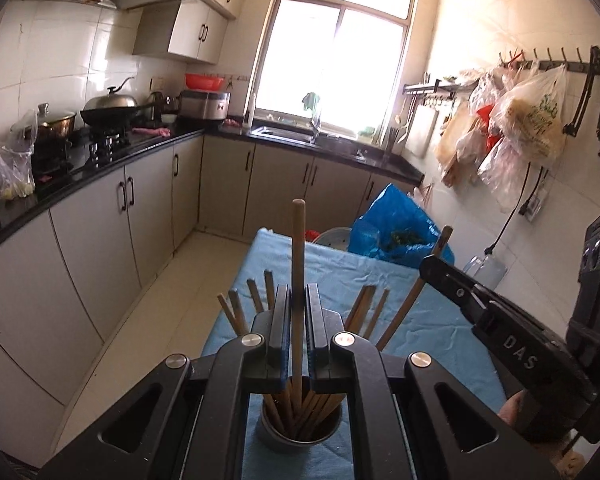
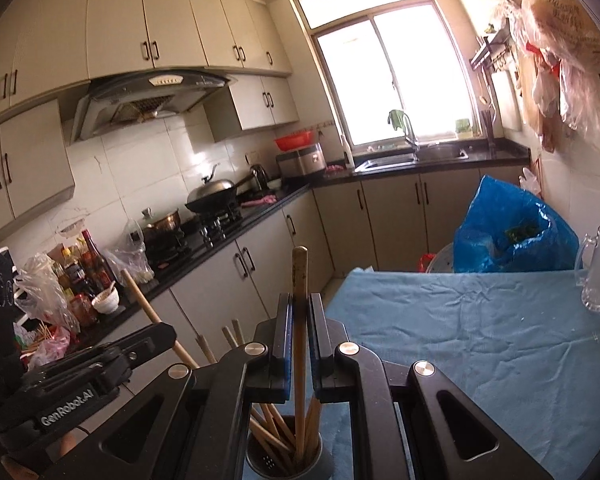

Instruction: Organize utensils

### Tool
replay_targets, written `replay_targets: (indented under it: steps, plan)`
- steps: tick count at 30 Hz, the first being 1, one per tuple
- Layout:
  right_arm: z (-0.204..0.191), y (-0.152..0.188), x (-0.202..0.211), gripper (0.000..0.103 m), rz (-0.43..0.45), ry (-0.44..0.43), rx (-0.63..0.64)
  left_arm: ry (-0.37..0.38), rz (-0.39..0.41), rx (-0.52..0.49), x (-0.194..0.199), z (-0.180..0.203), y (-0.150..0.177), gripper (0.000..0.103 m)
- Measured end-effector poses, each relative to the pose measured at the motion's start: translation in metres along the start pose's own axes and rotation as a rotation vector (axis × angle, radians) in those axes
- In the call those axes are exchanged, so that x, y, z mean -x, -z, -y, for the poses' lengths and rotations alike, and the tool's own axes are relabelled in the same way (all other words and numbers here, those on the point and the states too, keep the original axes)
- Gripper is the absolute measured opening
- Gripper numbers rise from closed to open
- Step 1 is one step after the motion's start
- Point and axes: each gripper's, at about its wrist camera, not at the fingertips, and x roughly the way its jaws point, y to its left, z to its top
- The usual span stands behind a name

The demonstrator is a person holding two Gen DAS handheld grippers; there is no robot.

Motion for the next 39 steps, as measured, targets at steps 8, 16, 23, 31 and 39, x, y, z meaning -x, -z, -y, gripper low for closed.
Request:
replay_targets:
  steps: [8,16,23,31,39]
  plan:
    - [0.006,0.019,-0.022,0.008,-0.062,0.0,-0.012,-0.028,-0.037,-0.031,-0.023,-0.001,0.021,0.007]
    - [0.014,0.039,-0.04,0.008,-0.12,0.005,-0.03,-0.047,-0.081,-0.063,-0.042,0.003,0.043,0.007]
    - [0.017,0.045,-0.046,0.008,-0.132,0.005,-0.035,-0.065,-0.082,-0.072,-0.047,0.0,0.051,0.007]
    - [0.02,0.046,-0.046,0.008,-0.135,0.0,-0.049,-0.064,-0.078,-0.071,-0.045,0.0,0.05,0.007]
    - [0.026,0.042,-0.039,0.008,-0.121,0.0,-0.066,-0.077,-0.018,-0.081,-0.026,0.004,0.044,0.007]
